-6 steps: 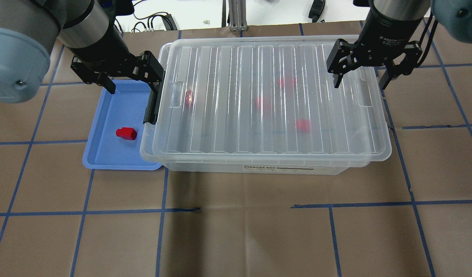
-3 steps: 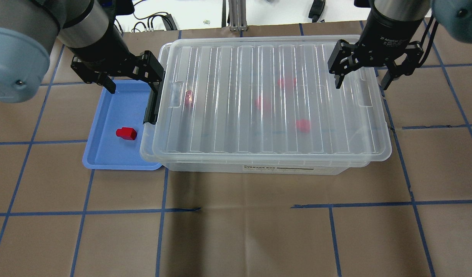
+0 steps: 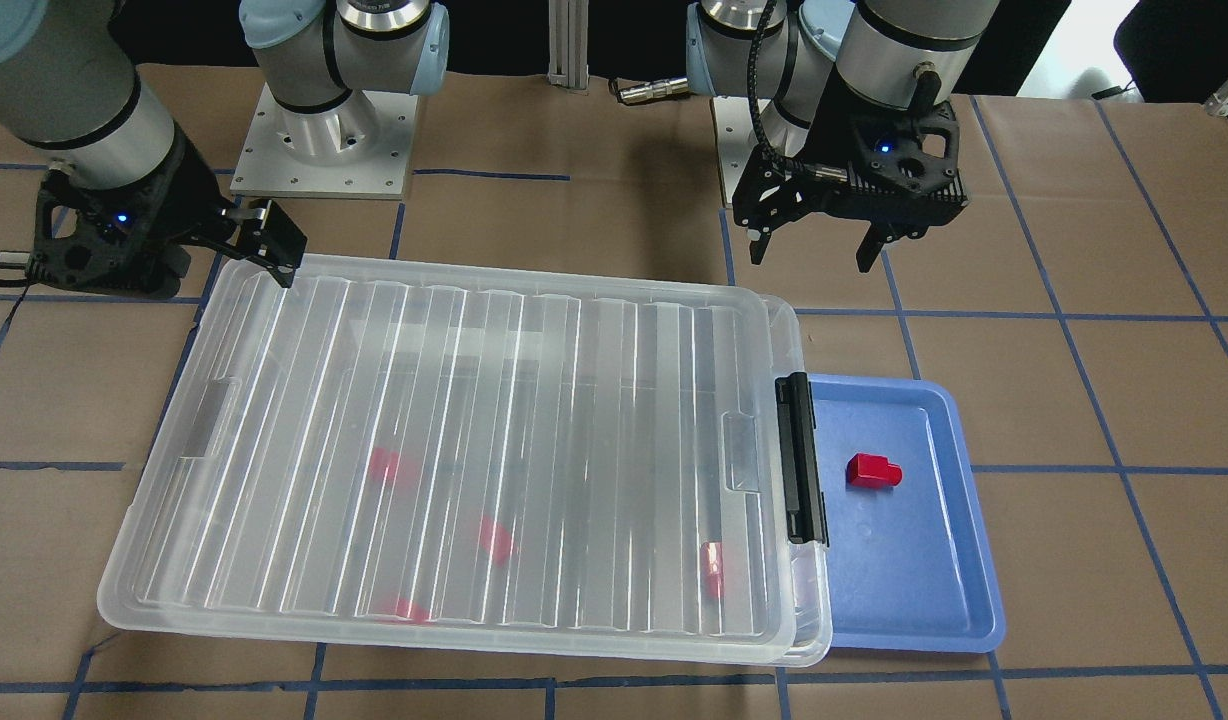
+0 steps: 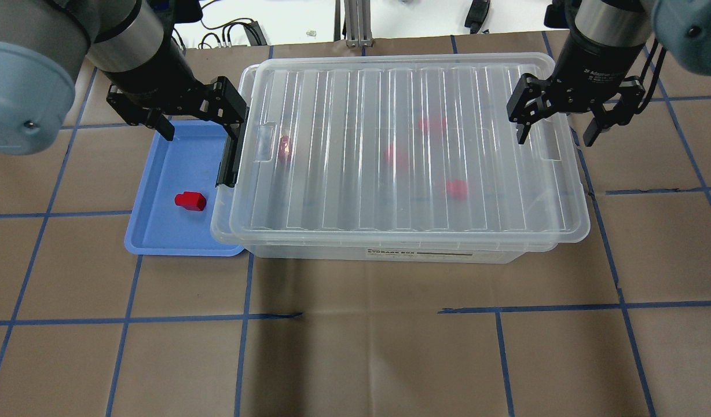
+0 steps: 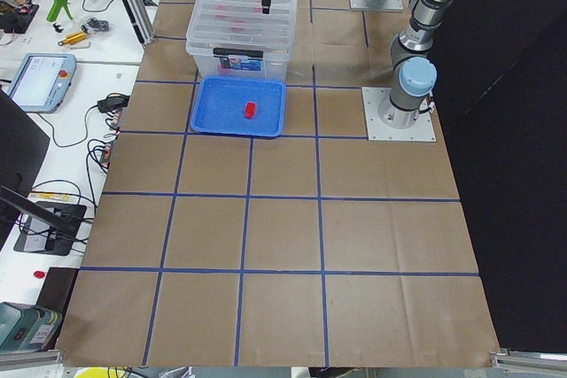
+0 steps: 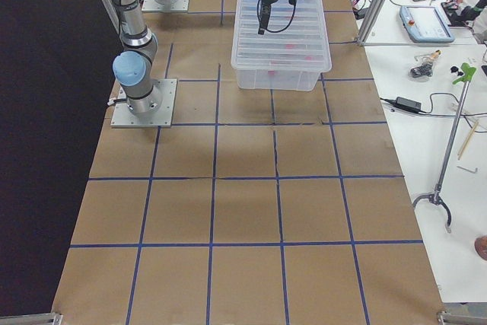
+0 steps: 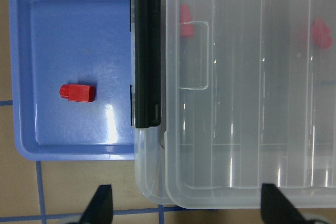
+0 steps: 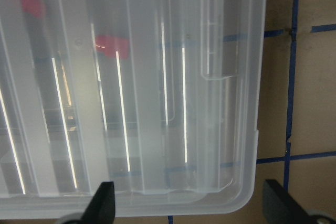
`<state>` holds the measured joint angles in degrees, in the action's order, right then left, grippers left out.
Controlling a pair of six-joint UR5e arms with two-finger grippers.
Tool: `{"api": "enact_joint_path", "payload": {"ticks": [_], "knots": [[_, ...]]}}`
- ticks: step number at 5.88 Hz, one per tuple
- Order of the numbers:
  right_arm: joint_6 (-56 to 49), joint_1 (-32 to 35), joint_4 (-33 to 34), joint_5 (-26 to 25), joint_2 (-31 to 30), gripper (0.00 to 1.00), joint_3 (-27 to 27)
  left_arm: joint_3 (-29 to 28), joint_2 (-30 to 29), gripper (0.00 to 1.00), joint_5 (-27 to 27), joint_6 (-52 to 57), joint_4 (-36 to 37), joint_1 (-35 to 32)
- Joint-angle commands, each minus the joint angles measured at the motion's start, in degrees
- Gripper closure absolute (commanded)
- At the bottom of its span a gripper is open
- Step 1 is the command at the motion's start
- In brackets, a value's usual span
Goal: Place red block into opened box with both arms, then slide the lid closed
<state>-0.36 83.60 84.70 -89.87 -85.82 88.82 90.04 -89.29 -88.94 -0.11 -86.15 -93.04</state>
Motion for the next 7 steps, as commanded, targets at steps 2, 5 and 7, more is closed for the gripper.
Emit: {"api": "enact_joint_path", "payload": {"ticks": [2, 5, 7], "knots": [[-10.0, -9.5, 14.1, 0.0, 0.2, 0.0, 11.4, 0.9, -0.3, 0.02, -0.4, 15.9, 0.8, 0.1], [-9.9, -9.5, 20.8, -0.3, 1.0, 0.0, 16.0, 1.7, 0.3, 0.02, -0.6, 49.0, 0.7, 3.7], [-15.9, -10.5, 24.4, -5.0, 2.5, 0.0, 15.9, 1.7, 0.3, 0.02, -0.5, 71.5, 0.9, 7.8]]}}
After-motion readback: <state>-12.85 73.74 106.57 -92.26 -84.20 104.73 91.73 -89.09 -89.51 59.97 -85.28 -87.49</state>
